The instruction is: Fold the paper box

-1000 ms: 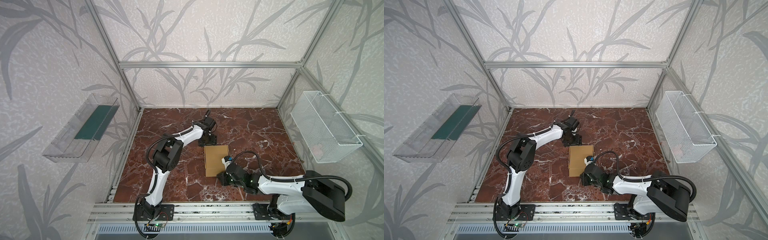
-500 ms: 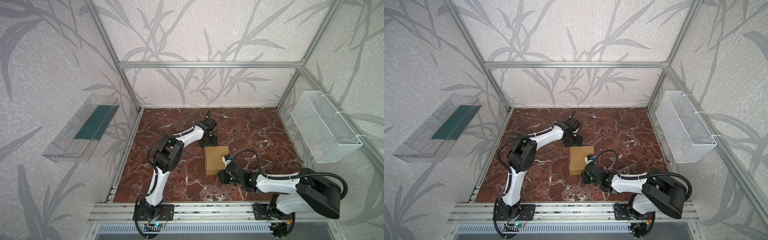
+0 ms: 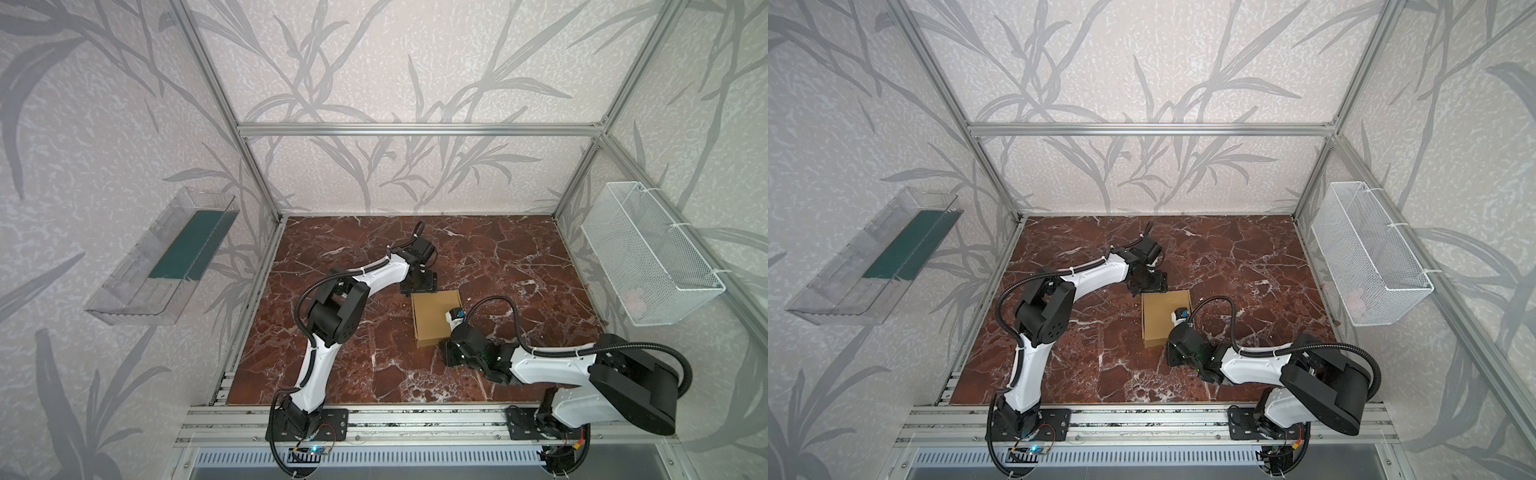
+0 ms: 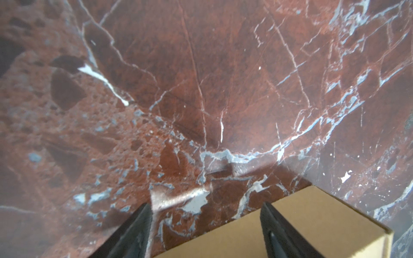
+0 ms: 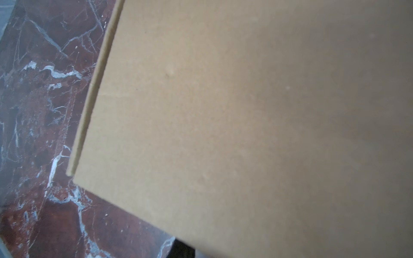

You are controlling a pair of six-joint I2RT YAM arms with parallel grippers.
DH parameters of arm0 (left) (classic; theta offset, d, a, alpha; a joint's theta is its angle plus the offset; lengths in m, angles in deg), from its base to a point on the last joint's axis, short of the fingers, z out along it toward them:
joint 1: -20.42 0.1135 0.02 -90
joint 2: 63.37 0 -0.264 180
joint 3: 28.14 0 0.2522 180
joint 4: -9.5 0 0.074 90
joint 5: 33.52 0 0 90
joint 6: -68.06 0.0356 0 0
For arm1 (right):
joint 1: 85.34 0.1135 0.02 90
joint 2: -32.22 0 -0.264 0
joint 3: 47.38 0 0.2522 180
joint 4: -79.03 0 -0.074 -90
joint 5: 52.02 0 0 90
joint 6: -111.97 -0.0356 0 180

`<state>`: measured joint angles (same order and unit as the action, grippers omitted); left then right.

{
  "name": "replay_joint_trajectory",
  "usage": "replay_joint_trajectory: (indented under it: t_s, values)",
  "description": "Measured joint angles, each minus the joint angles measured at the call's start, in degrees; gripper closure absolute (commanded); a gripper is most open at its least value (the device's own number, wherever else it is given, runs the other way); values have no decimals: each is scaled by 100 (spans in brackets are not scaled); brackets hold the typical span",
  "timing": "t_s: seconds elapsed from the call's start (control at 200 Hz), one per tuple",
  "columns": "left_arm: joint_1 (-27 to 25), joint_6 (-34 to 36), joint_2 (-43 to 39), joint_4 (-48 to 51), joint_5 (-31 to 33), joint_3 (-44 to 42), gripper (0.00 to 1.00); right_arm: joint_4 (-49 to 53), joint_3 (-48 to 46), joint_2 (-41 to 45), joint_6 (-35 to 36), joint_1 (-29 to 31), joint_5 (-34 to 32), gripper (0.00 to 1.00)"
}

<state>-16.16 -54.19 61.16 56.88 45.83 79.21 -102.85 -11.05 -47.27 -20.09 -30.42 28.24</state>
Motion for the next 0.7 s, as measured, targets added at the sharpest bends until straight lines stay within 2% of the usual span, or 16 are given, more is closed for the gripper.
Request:
replay_joint_trajectory:
  t_s: [0.215, 0.405, 0.7]
  values:
    - [-2, -31, -2, -2, 7, -7, 22, -83, -164, 199, -111, 22, -79, 84]
    - [-76, -24, -17, 136, -13, -4, 22, -302, -433, 651, -511, 404, -208, 83]
    - [-131, 13, -37, 293, -63, -4, 22, -627, -748, 686, -820, 575, -396, 83]
